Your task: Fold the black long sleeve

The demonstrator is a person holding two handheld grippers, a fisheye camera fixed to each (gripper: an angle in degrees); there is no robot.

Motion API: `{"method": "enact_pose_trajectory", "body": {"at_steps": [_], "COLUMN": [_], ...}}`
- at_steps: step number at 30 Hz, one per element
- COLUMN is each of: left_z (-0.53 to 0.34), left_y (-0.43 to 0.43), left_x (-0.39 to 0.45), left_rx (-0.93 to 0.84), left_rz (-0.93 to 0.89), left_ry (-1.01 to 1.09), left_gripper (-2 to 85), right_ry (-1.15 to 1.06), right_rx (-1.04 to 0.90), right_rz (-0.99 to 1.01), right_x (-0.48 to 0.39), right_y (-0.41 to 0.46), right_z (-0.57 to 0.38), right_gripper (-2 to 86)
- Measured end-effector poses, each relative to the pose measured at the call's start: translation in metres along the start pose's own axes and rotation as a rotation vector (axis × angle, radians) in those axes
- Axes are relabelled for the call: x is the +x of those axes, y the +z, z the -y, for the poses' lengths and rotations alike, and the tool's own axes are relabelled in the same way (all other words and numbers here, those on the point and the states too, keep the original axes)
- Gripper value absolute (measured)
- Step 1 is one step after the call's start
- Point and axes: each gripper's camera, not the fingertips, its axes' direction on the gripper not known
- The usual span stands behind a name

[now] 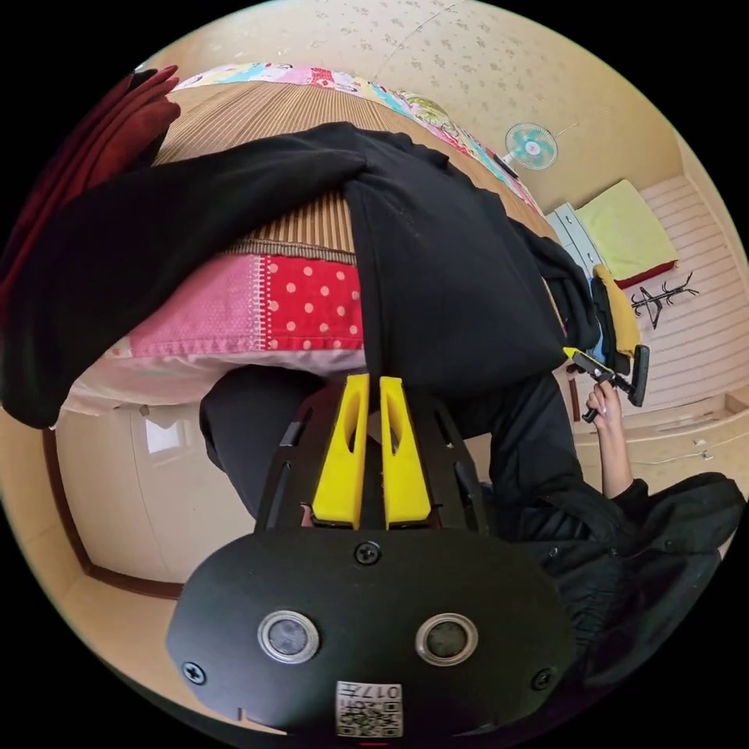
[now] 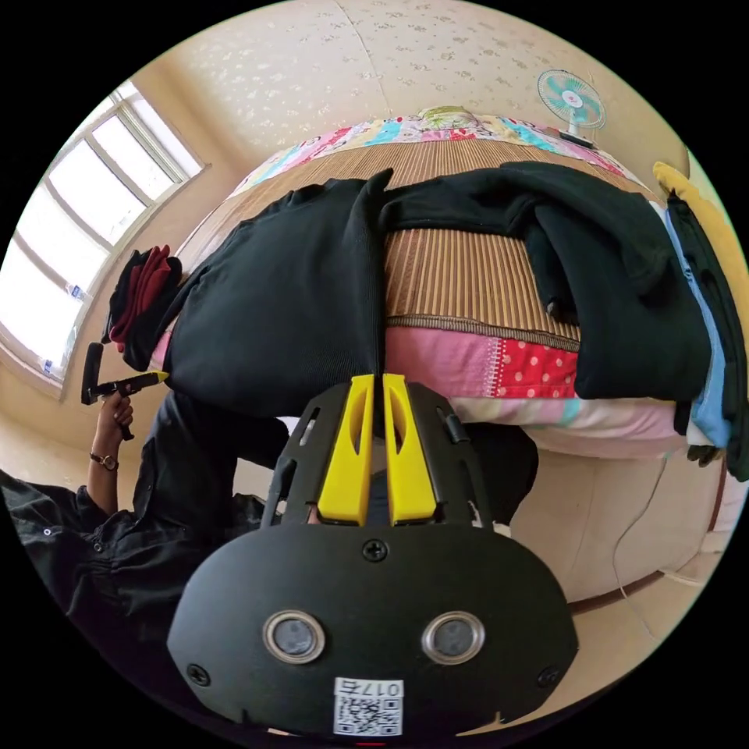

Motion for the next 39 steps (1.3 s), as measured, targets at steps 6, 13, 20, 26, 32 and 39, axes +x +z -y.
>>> {"method": "enact_pose_trajectory", "body": {"at_steps": [6,13,20,26,32,39], "left_z": [-0.028,-0.003,-0.004,-0.006,-0.006,-0.001], "left_y": [-0.033,-0.027,0.009,-0.009,-0.026,-0.041], "left_x": [0.024,0.076,0.135,0.144,0.134,0.15], "left_rx": [0.294,0.332,0.281,0.29,0.308,0.297], "left_rz": [0.066,-0.069,-0.206,-0.2,-0.231,-0.264], "left_ry": [-0.066,0.008,0.051,0.033,-0.038,-0.053], "left_gripper": [6.5,8.2,6.8,6.4,5.0,5.1], "right_ry": [0.125,0.119,-0.072,-0.109,0.257,0.433], "right_rx": [0.071,0.394,-0.056,0.067,0.422,0.478], "right_rz": [-0.088,-0.332,-0.551,-0.118,0.057,-0.226], "right_x": [0.009,0.041,0.099,0.109,0.24,0.283], "right_y": [-0.014,-0.132,-0.091,-0.204,-0.324,-0.326], "right_z": [-0.001,0.074,0.183,0.204,0.169,0.095], "right_gripper": [4.9,10.0,8.5,2.9,2.1,5.0]}}
